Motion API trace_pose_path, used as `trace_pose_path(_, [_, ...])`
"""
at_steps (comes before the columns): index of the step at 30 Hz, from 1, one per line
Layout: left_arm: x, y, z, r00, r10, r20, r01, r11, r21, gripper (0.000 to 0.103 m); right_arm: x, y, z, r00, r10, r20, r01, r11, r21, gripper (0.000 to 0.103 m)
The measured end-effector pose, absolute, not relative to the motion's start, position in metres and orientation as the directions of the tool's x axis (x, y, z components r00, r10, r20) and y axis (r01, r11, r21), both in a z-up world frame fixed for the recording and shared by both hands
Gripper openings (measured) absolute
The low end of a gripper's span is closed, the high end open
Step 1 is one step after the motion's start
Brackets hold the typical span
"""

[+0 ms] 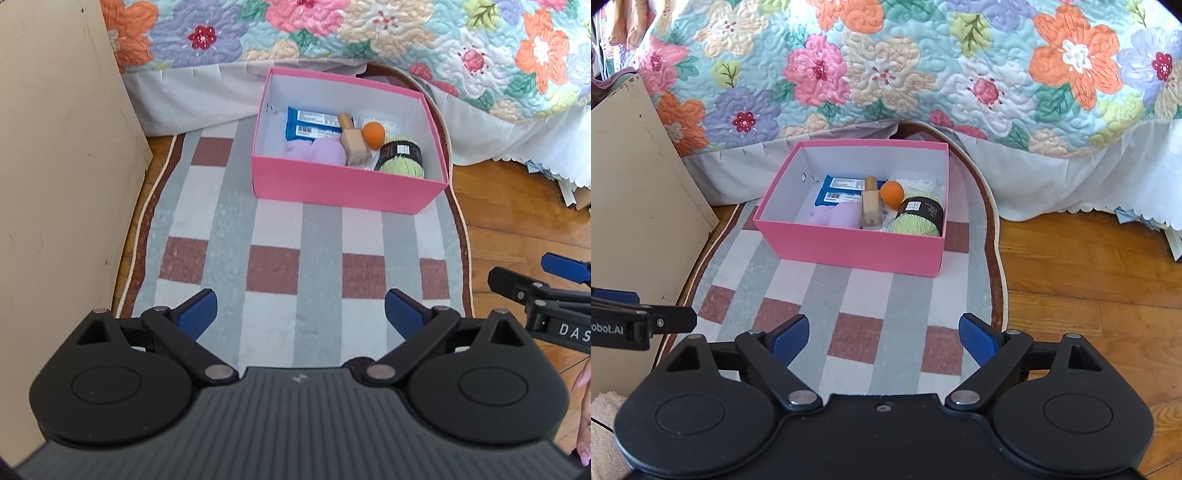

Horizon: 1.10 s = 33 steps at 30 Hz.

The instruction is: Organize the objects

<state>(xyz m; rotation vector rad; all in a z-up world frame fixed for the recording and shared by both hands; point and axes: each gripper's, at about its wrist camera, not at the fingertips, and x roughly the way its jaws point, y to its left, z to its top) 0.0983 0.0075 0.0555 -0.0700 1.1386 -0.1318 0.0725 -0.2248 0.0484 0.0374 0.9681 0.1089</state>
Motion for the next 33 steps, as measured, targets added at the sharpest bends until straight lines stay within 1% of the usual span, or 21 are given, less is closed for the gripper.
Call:
trace_pose_path(5, [0.098,0.007,0.052,0.393,-0.128,-0.911,0.064,0.992,-0.111,0.098,0.070,-0.224,0.049,0.561,0.078,-0.824,-0.063,0.997,0.051,0.091])
trace_pose_path(12, [0.093,0.011,0.053,0.390,-0.111,-0.914,0.047,0.994,-0.101,0.099,0.068,-0.225,0.049,0.552,0.071,-0.831,-0.060,0.997,0.046,0.091])
trace_pose_path(19, [0.084,0.005,0.058,0.400,-0.096,-0.912,0.071,0.995,-0.073,0.099,0.065,-0.224,0.047,0.544,0.074,-0.836,-0.050,0.997,0.055,0.091])
trace_pose_path(26, [0.082,0.000,0.060,0.391,-0.078,-0.917,0.064,0.996,-0.057,0.099,0.060,-0.231,0.042,0.521,0.102,-0.847,-0.046,0.995,0.092,0.091])
trace_pose_path(33, [0.081,0.001,0.058,0.382,-0.070,-0.921,0.040,0.997,-0.059,0.099,0.058,-0.237,0.043,0.526,0.093,-0.846,-0.039,0.996,0.085,0.091])
